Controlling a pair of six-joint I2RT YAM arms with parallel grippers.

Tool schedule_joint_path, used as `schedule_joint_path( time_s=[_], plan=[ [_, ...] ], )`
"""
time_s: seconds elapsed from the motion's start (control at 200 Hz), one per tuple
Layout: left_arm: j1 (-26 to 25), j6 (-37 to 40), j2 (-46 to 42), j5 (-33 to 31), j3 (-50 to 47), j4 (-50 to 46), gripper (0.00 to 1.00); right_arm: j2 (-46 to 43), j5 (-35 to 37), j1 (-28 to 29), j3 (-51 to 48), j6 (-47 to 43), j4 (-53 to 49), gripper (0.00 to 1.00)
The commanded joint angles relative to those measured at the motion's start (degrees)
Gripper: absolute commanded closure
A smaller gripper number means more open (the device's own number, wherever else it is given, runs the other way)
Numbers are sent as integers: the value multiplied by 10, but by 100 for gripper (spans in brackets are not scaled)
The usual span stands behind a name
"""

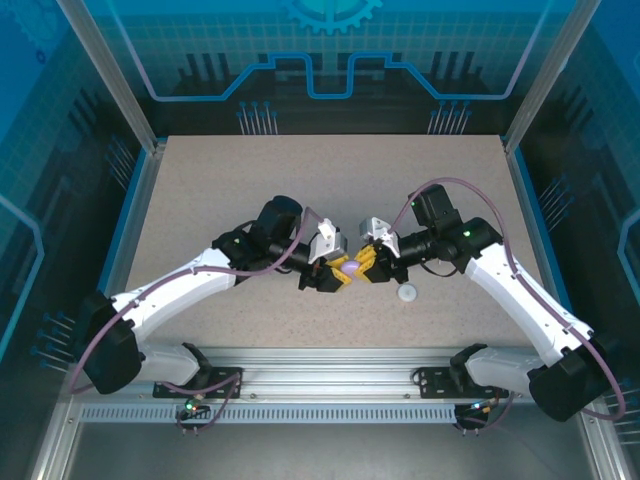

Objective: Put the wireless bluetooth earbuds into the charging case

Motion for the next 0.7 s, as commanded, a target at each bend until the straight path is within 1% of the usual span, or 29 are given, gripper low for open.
schedule_joint_path(
  time_s=[0.0, 0.06, 0.125, 0.22, 0.44, 0.48, 0.525, 0.565, 0.625, 0.695],
  plan=[
    [-4, -10, 5, 27, 19, 9, 60, 0, -3, 11, 9, -12, -10, 84],
    [-3, -10, 5, 27, 19, 8, 60, 1, -4, 11, 8, -13, -11, 84],
    [-3, -10, 5, 27, 20, 6, 66, -1, -4, 10, 7, -13, -10, 84],
    [-4, -9, 4, 26, 19, 4, 68, -2, -5, 11, 5, -13, -10, 84],
    [-4, -2, 6, 21, 19, 0, 78, -9, -4, 11, 2, -6, -5, 84],
    [-3, 0, 6, 17, 19, -3, 79, -14, 0, 12, 0, 2, 3, 78],
    [-4, 2, 5, 13, 19, -4, 80, -22, 9, 10, -2, 20, 15, 66],
    [-4, 3, 4, 13, 17, -3, 81, -33, 16, 5, -9, 42, 33, 58],
    [-3, 1, 4, 13, 16, -2, 83, -57, 19, -5, -32, 71, 68, 53],
    [-4, -1, 3, 15, 15, -2, 84, -89, 25, -9, -66, 105, 117, 50]
  ],
)
